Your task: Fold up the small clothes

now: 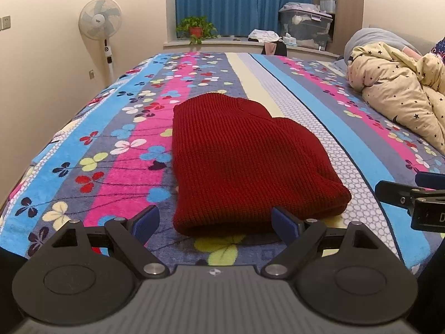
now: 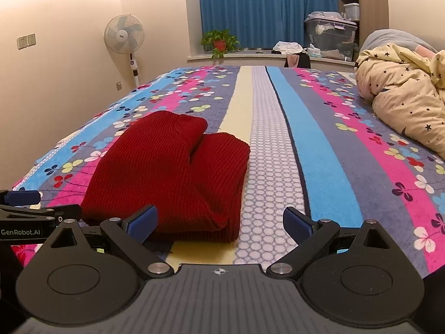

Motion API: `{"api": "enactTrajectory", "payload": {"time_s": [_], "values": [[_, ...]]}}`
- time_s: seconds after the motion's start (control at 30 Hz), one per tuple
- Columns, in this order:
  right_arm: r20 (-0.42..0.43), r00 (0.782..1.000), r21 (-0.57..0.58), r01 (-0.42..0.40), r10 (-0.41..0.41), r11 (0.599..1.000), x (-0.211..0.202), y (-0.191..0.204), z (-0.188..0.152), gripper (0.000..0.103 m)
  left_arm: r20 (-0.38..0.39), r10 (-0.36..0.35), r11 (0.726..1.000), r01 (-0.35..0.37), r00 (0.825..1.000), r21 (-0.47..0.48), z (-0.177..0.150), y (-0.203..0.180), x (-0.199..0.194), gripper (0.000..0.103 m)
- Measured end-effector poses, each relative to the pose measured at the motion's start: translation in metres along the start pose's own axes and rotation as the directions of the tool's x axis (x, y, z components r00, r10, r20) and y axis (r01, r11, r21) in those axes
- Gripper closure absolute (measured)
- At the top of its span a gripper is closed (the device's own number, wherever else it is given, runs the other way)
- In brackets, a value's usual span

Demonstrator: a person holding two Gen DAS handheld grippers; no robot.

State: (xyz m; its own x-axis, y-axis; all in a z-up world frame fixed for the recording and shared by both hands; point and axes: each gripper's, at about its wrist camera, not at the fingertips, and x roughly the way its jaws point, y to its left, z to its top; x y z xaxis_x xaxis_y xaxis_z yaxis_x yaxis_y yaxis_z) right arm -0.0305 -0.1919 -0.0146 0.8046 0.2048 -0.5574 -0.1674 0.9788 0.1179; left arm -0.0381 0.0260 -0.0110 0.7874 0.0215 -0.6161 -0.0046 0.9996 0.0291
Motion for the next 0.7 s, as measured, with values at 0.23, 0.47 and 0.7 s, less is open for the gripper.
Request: {"api": "enactTrajectory", "payload": {"time_s": [0.23, 0.47, 0.7], "values": [[0.0, 1.0, 0.004, 0.001, -0.001, 1.0, -0.0006, 0.0001, 0.0, 0.006, 0.0, 0.001, 1.0, -0.001, 1.0, -0.001, -0.0004, -0.0003, -0.0001, 0.012], [-0.002, 1.0, 0.002, 0.0, 0.0, 1.0, -0.0006, 0.0001, 0.0002, 0.006, 0.001, 0.002, 1.0, -0.002, 1.0, 0.001, -0.0007, -0.0007, -0.0004, 0.012], [-0.002, 1.0, 0.0, -0.001, 0.001, 1.0, -0.001, -0.0006, -0.0002, 0.006, 0.001, 0.001, 1.0, -0.001, 1.0, 0.001, -0.0007, -0.0005, -0.0004, 0.012]]}}
